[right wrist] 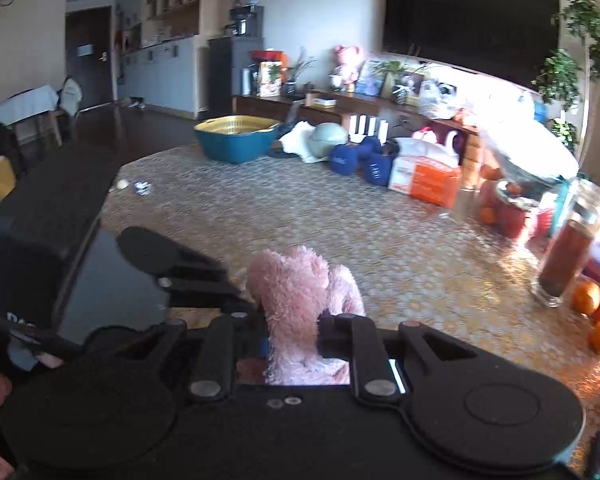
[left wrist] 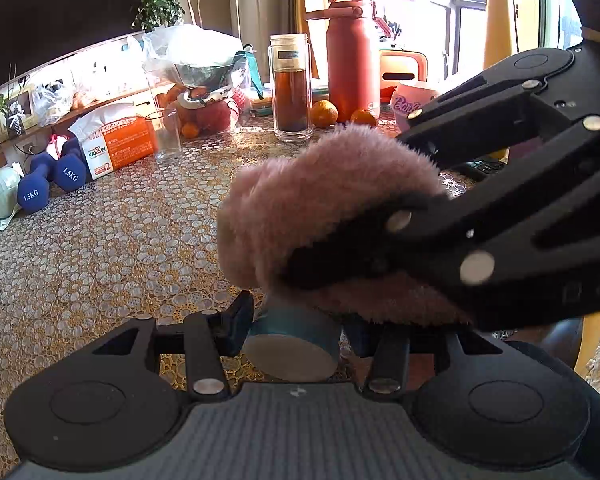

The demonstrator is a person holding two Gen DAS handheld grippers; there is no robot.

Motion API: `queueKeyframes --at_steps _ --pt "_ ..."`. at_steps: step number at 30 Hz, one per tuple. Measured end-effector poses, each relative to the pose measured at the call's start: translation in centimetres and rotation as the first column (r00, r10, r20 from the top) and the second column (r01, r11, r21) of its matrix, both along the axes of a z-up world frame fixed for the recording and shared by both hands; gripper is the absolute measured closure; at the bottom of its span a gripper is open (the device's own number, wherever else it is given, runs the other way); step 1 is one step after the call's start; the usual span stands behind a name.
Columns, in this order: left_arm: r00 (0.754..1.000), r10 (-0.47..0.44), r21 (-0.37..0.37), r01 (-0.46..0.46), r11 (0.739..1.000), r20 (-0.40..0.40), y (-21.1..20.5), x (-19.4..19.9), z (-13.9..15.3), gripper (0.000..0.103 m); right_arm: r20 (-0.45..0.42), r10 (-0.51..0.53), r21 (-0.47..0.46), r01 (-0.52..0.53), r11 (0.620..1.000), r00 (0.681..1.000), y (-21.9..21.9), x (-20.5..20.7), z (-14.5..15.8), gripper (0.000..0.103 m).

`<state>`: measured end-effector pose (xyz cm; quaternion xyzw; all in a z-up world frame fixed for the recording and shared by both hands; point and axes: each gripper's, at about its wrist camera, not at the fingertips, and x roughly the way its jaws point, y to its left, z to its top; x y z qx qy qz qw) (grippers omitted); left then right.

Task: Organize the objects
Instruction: 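Lift the towel back to the cap and wipe toward the left gripper, then wipe the bottle again with the towel toward the left gripper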

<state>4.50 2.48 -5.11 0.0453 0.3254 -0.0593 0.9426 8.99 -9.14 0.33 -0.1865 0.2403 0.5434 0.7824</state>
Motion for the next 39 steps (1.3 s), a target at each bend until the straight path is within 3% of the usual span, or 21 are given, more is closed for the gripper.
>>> queueKeyframes --at_steps 8,15,22,24,29,39 --pt "1.0 -0.011 0.039 0.01 0.999 0.013 -0.6 -0.3 -0.2 0.056 -0.085 -0.002 -0.027 0.0 1.0 0.996 1.3 1.4 -2.2 0.085" --pt "1.0 -0.011 0.02 0.011 1.0 0.011 -0.3 -0.4 -0.2 0.056 -0.002 -0.047 -0.082 0.046 0.996 0.999 1.7 3.2 -3.0 0.085" --pt "1.0 -0.015 0.01 0.015 1.0 0.013 -0.1 -0.4 -0.3 0.056 0.017 -0.194 -0.1 0.195 0.976 0.981 0.2 7.6 -3.7 0.084" --pt "1.0 -0.014 -0.008 0.014 1.0 0.009 0.1 -0.4 -0.1 0.056 -0.039 -0.21 -0.076 0.206 0.976 0.977 -0.4 8.4 -3.8 0.084" --pt "1.0 -0.013 -0.144 0.012 0.989 -0.006 1.4 -0.4 0.8 0.055 -0.021 -0.211 -0.078 0.209 0.975 0.977 -0.7 8.0 -3.8 0.084" --pt "0.999 -0.007 -0.134 0.001 0.991 -0.047 0.8 0.2 0.1 0.055 -0.018 -0.226 -0.077 0.224 0.971 0.974 -3.5 6.6 -3.6 0.084"
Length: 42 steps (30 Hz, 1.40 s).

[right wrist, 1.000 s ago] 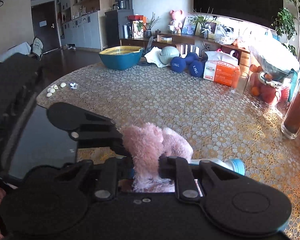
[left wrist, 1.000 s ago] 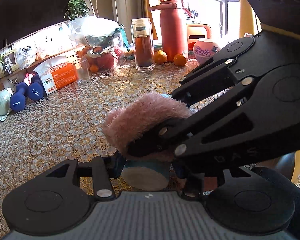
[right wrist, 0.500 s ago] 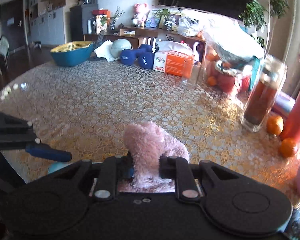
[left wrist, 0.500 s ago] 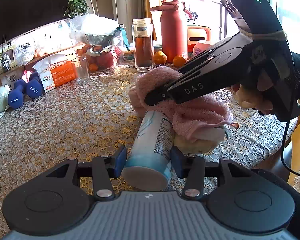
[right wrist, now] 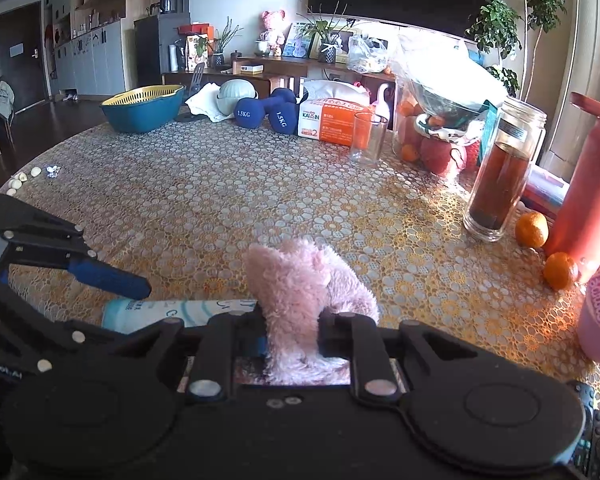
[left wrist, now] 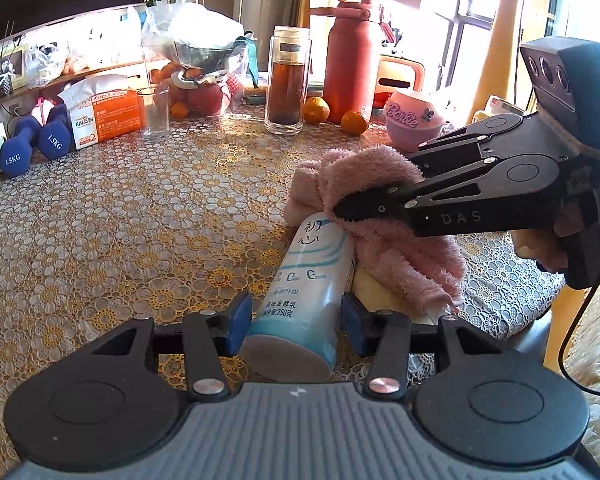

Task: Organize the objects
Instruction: 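Wipe the bottle again with the towel toward the left gripper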

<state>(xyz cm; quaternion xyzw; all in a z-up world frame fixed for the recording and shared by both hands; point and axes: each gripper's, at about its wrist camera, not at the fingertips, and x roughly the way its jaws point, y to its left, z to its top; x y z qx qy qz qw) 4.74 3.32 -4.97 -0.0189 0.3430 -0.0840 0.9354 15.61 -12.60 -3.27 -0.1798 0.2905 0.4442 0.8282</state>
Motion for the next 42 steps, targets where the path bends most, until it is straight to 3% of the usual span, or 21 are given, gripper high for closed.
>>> queueKeyframes --at_steps 10,18,27,42 --pt "1.0 0.004 0.033 -0.004 0.999 0.016 -0.6 -0.3 -0.1 0.055 0.041 -0.033 0.053 0.03 0.998 0.999 -1.5 -1.1 2.2 0.087" --pt "1.0 0.0 0.04 -0.001 0.999 0.024 -0.6 -0.4 -0.2 0.055 0.031 0.128 0.043 -0.13 0.991 0.991 1.4 -4.5 4.3 0.087" --pt "0.999 -0.01 0.071 0.007 0.997 0.04 -1.2 -0.7 -0.3 0.055 -0.027 0.242 0.001 -0.243 0.97 0.97 4.4 -6.4 2.6 0.086" --pt "0.999 -0.02 0.115 0.016 0.993 0.038 -1.9 -0.7 -0.2 0.055 -0.077 0.231 0.045 -0.228 0.973 0.97 3.6 -4.7 0.7 0.086"
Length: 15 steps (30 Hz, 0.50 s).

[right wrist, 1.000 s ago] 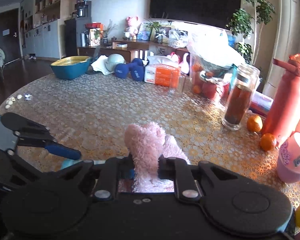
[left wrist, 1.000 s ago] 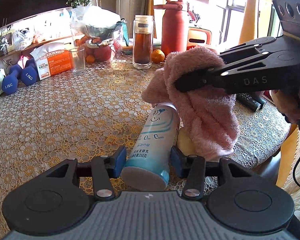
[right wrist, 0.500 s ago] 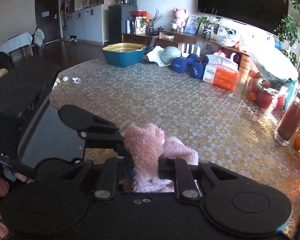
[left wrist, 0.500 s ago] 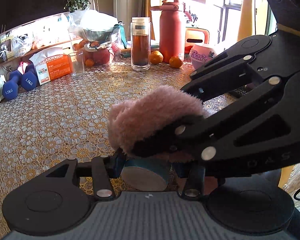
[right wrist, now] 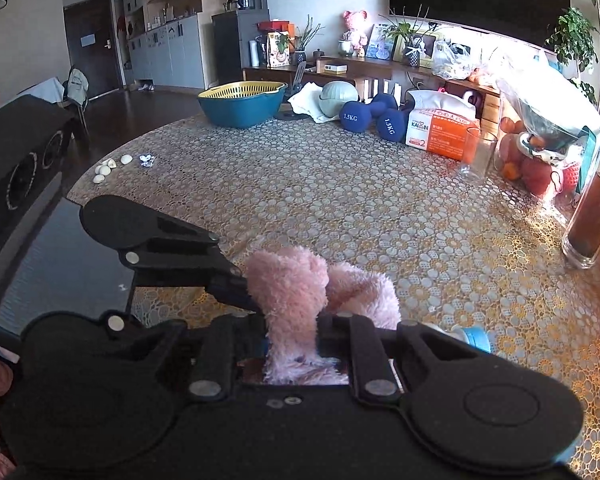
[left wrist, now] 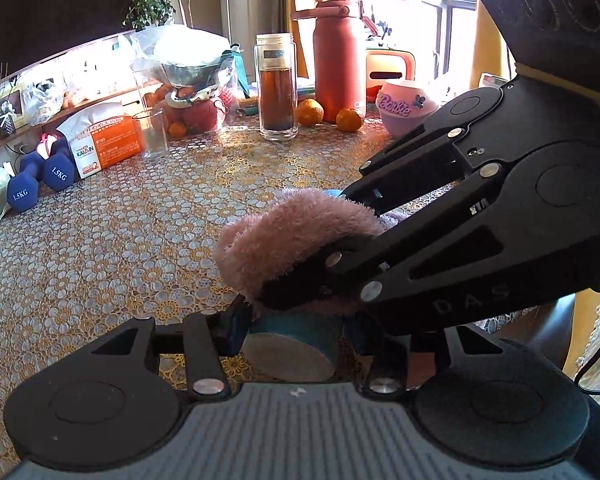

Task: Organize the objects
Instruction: 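Wipe the bottle again with the towel toward the left gripper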

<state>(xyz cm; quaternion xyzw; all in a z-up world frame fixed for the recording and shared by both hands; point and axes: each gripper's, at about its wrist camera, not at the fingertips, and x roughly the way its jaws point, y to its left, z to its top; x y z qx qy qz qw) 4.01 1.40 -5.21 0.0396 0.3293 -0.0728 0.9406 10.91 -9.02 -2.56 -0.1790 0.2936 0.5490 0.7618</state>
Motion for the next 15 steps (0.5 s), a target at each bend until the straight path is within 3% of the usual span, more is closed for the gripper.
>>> queueKeyframes --at_steps 10,15 --pt "1.0 0.002 -0.006 -0.002 1.0 -0.003 0.1 0.0 0.1 0.055 0.006 -0.018 -0.001 0.018 1.0 1.0 -0.4 1.3 -0.3 0.086" --pt "1.0 0.001 -0.006 -0.001 1.0 -0.003 0.1 0.0 0.1 0.055 0.008 -0.098 -0.002 0.098 0.995 0.995 -1.5 3.7 -0.5 0.086"
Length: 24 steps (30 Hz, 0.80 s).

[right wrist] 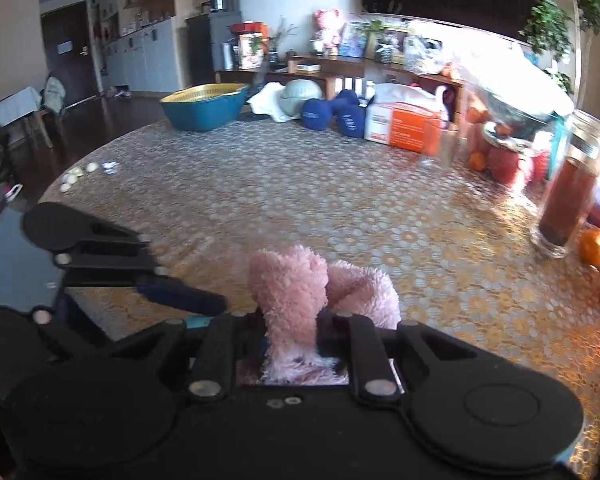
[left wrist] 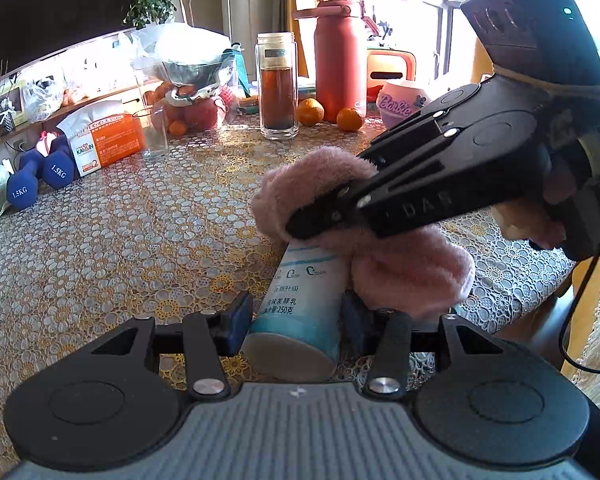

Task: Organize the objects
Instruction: 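Wipe the bottle again with the towel toward the left gripper, then stroke the towel over the bottle body toward the left gripper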

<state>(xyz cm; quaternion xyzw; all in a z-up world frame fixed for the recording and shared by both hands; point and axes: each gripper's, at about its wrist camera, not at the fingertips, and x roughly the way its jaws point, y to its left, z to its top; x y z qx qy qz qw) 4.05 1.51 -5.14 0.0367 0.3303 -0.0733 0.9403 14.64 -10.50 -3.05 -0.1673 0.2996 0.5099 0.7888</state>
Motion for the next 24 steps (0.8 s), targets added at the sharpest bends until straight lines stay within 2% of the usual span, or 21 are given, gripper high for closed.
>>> queueKeyframes --at_steps 4,6,8,9,10,13,18,22,24 --pt "1.0 0.001 -0.003 -0.001 1.0 0.0 0.0 0.0 0.0 0.055 -0.02 -0.116 0.012 0.116 0.993 0.993 -2.1 3.1 -0.4 0.085" --pt "1.0 -0.001 -0.006 0.001 1.0 0.0 -0.1 0.0 0.0 0.055 -0.075 -0.177 0.03 0.179 0.983 0.981 -3.4 4.8 -0.8 0.082" --pt "1.0 -0.001 -0.011 0.001 1.0 -0.002 -0.1 0.0 0.1 0.055 -0.144 -0.194 0.068 0.205 0.976 0.97 -4.4 5.6 -1.2 0.082" --pt "1.0 0.001 -0.016 -0.001 1.0 -0.004 0.0 0.0 0.1 0.055 -0.148 -0.2 0.072 0.212 0.975 0.969 -4.6 5.6 -1.3 0.082" --pt "1.0 0.003 -0.022 -0.003 1.0 -0.009 0.0 0.0 0.1 0.055 -0.139 -0.2 0.071 0.212 0.975 0.97 -4.6 5.4 -1.2 0.082" --pt "0.999 0.033 -0.054 -0.035 0.998 -0.04 0.7 0.1 -0.1 0.045 -0.126 -0.217 0.067 0.227 0.972 0.968 -4.4 5.2 -1.3 0.081" --pt "0.994 0.063 -0.143 -0.076 0.987 -0.095 2.2 0.5 -0.7 0.044 -0.103 -0.242 0.047 0.248 0.968 0.965 -4.7 4.9 -1.1 0.078" --pt "0.994 0.057 -0.212 -0.076 0.974 -0.094 2.7 0.7 -0.2 0.044 -0.082 -0.233 0.037 0.237 0.971 0.969 -5.0 3.7 -0.9 0.078" --pt "0.994 0.046 -0.223 -0.067 0.973 -0.098 2.7 0.8 -0.1 0.044 -0.061 -0.227 0.021 0.228 0.973 0.972 -5.2 2.9 -0.9 0.078"
